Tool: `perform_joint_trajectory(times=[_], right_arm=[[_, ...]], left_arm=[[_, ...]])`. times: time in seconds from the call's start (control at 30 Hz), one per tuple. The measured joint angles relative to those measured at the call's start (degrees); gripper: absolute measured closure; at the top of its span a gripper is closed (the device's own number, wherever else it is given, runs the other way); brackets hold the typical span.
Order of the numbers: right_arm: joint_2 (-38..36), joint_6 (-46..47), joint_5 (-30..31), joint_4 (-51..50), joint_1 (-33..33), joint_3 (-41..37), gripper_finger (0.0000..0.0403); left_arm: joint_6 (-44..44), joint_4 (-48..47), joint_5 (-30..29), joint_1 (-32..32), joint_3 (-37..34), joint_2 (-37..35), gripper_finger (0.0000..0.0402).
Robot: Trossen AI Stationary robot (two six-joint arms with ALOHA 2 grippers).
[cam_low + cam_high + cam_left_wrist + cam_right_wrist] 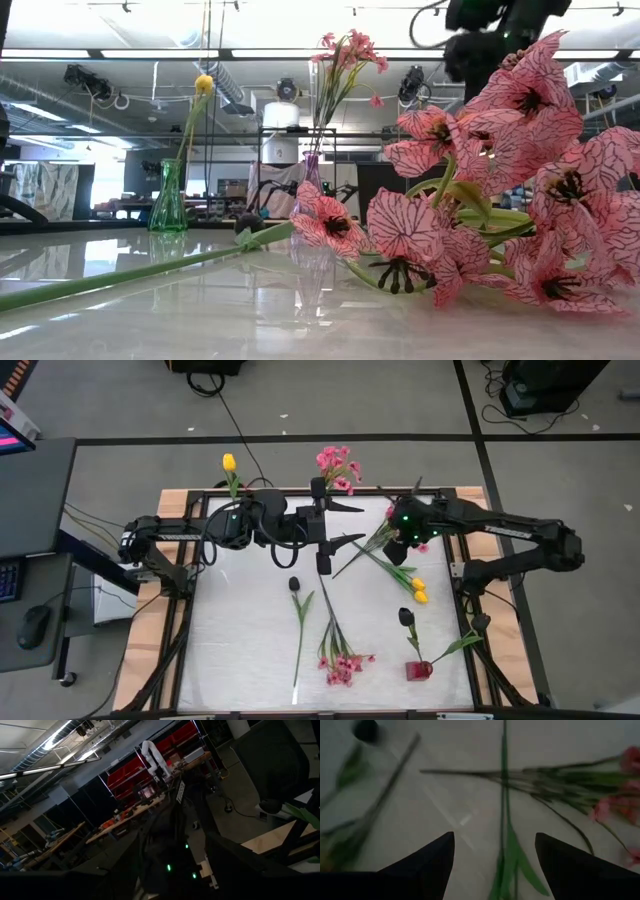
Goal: Sort flowers into vase by color
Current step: Put the top yellow flower into the green vase
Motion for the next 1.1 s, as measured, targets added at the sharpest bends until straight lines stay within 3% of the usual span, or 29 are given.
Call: perform_joint_trajectory(times=[0.73, 1.1], right_arm=[[13.7, -3.7, -0.4, -0.5, -0.4, 0.0, 0.0117], [19.4, -3.6, -0.4, -1.0, -1.6, 0.0, 0.0141]], left_arm=[[0.0, 0.0, 0.0, 0.0, 0.0, 0.0, 0.0168], [0.0, 0.0, 0.0, 0.0, 0.0, 0.0, 0.0168]])
